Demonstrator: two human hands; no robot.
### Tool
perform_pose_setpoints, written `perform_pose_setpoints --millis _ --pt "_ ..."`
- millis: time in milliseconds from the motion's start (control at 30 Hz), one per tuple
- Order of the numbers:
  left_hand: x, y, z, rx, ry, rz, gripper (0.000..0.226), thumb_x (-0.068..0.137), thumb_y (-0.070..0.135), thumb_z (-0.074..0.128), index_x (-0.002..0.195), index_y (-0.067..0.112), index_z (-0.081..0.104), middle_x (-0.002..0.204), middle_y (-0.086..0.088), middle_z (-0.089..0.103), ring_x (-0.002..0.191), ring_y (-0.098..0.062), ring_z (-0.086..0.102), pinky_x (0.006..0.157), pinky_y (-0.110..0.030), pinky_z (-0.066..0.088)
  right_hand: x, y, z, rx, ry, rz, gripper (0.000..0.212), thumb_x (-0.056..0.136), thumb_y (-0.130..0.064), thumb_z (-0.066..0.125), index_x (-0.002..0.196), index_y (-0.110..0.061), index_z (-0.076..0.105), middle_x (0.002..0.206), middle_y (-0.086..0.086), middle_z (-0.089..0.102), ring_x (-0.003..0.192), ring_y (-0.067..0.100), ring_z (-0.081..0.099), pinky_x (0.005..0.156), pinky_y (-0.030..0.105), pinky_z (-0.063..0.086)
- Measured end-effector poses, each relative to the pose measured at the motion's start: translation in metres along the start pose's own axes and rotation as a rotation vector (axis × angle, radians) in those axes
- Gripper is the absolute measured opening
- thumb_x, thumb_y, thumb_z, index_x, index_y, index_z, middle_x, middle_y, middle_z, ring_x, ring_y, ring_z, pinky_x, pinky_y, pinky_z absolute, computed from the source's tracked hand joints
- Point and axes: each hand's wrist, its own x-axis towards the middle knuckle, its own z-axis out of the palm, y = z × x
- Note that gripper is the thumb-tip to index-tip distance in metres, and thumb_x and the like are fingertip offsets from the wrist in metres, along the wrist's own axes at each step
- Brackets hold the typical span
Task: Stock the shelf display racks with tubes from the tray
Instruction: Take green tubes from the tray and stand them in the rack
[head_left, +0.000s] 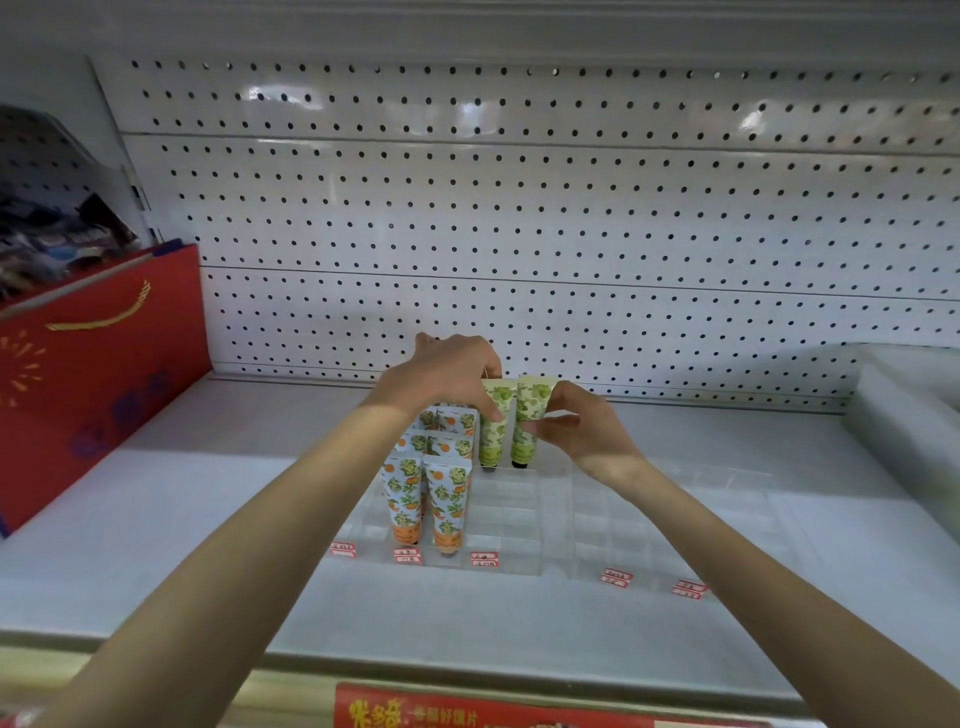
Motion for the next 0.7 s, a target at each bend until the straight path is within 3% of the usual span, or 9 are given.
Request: perform_pose_setpoints --millis 233,300,367,433,700 --pt "0.0027 -0.0034 0.0062 0.000 -0.010 -0.014 0.035 0.073 0.040 0.075 0.087 0.015 0.055 0.067 0.002 0.042 0.075 -0.022 0.044 0.085 -0.038 0.025 0.0009 0.0036 0.0055 0.021 -0.031 0.011 0.023 0.081 -0.003 0.069 0.101 0.002 0.061 0.097 0.008 0.064 0.074 0.007 0.062 0.060 0.007 0.047" --pt "0.0021 -0.0030 0.0050 0.000 -0.017 -0.019 0.038 0.075 0.040 0.074 0.099 0.014 0.059 0.088 -0.006 0.059 0.085 -0.024 0.049 0.093 -0.040 0.026 0.0014 0.0037 0.0063 0.025 -0.030 0.016 0.020 0.081 -0.003 0.069 0.099 0.000 0.061 0.096 0.006 0.064 0.077 0.011 0.062 0.060 0.007 0.047" --pt "0.0015 -0.0033 0.0036 -0.005 -0.026 -0.024 0.041 0.076 0.040 0.073 0.105 0.014 0.060 0.110 -0.008 0.062 0.099 -0.025 0.053 0.096 -0.041 0.025 0.0024 0.0042 0.0065 0.017 -0.030 0.020 0.018 0.081 -0.005 0.069 0.097 -0.006 0.061 0.097 0.004 0.064 0.080 0.013 0.063 0.062 0.009 0.048" --pt "0.0017 -0.0045 0.0028 -0.029 -0.029 -0.028 0.043 0.075 0.040 0.074 0.107 0.015 0.061 0.116 -0.004 0.062 0.109 -0.023 0.052 0.094 -0.040 0.022 0.0031 0.0048 0.0060 0.001 -0.029 0.025 0.018 0.082 -0.008 0.070 0.097 -0.008 0.061 0.097 0.003 0.064 0.079 0.010 0.063 0.063 0.010 0.048" --pt "-0.0017 -0.0071 0.0021 -0.072 0.034 -0.003 0.026 0.073 0.038 0.075 0.090 0.020 0.066 0.098 0.001 0.069 0.101 -0.019 0.056 0.080 -0.034 0.018 0.0032 0.0063 0.0047 -0.069 -0.029 0.036 0.024 0.082 -0.018 0.071 0.103 -0.011 0.063 0.103 0.001 0.066 0.086 0.011 0.064 0.067 0.014 0.046"
